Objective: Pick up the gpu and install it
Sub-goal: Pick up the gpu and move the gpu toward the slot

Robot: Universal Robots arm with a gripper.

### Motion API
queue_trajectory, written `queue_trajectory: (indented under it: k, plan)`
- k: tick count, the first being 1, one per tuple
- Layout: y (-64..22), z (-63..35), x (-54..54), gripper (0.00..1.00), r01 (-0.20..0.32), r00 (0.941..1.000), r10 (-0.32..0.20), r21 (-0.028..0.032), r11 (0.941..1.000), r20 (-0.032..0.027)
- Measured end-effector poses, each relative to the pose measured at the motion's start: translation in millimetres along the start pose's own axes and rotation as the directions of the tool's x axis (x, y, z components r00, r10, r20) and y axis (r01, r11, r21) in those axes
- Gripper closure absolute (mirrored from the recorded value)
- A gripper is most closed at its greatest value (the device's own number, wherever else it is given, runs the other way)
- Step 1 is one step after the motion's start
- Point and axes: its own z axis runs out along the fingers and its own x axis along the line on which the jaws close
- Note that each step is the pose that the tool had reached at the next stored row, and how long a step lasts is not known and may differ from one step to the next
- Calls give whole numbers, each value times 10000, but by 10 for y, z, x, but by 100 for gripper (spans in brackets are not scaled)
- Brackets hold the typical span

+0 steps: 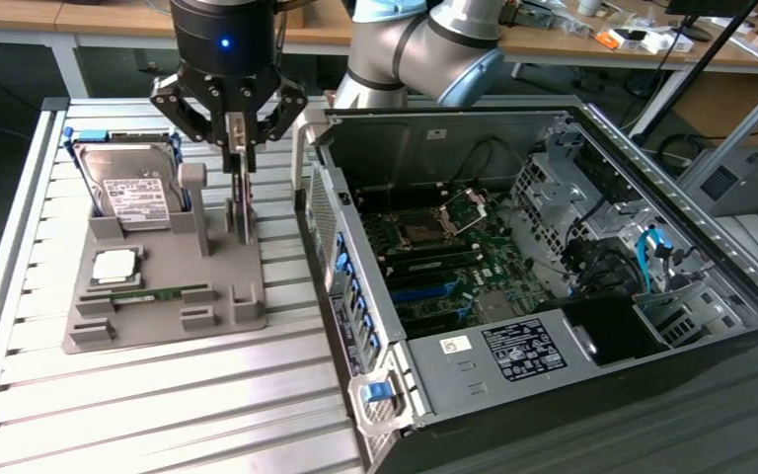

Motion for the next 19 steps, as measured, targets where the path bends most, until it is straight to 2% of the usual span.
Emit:
queue_trajectory:
  k: [19]
  plan:
    - [9,-170,-4,73,-1,10000,1,-5,10000,-1]
